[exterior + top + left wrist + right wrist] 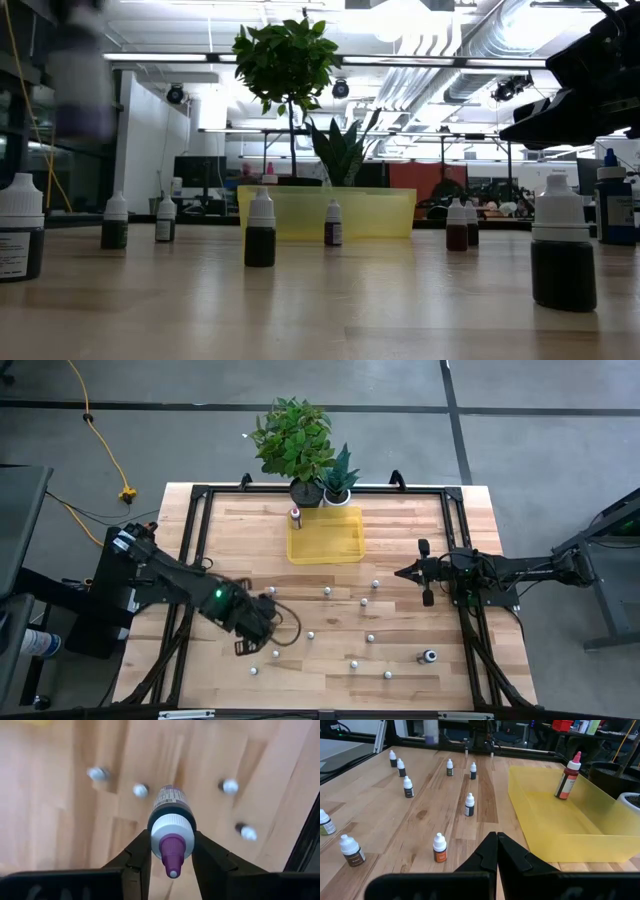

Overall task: Pick & Place food coloring
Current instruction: Put the large purple food coloring bottle into the yellow bin

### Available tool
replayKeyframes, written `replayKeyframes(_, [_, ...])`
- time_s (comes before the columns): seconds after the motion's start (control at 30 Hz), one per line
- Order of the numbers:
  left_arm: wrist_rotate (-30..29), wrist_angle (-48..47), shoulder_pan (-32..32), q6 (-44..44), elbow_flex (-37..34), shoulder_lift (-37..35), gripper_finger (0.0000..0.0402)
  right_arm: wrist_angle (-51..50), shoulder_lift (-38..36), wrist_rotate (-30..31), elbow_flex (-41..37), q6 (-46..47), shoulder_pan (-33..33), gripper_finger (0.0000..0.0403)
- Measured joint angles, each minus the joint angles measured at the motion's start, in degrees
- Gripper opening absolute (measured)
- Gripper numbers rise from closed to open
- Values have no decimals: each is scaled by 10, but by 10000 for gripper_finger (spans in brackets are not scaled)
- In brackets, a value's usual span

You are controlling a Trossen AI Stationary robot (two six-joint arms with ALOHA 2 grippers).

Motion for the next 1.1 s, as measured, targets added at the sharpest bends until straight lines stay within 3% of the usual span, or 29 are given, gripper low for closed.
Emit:
replayKeyframes(0.3, [1,-21,129,61,63,-1,103,0,0,0,0,0,0,0])
replayKeyframes(0.5, [3,16,229,99,64,11,103,0,0,0,0,0,0,0])
replayKeyframes(0.67, [42,72,301,102,70,48,103,0,0,0,0,0,0,0])
replayKeyframes(1.1, [26,-13,431,23,278,223,104,0,0,0,0,0,0,0])
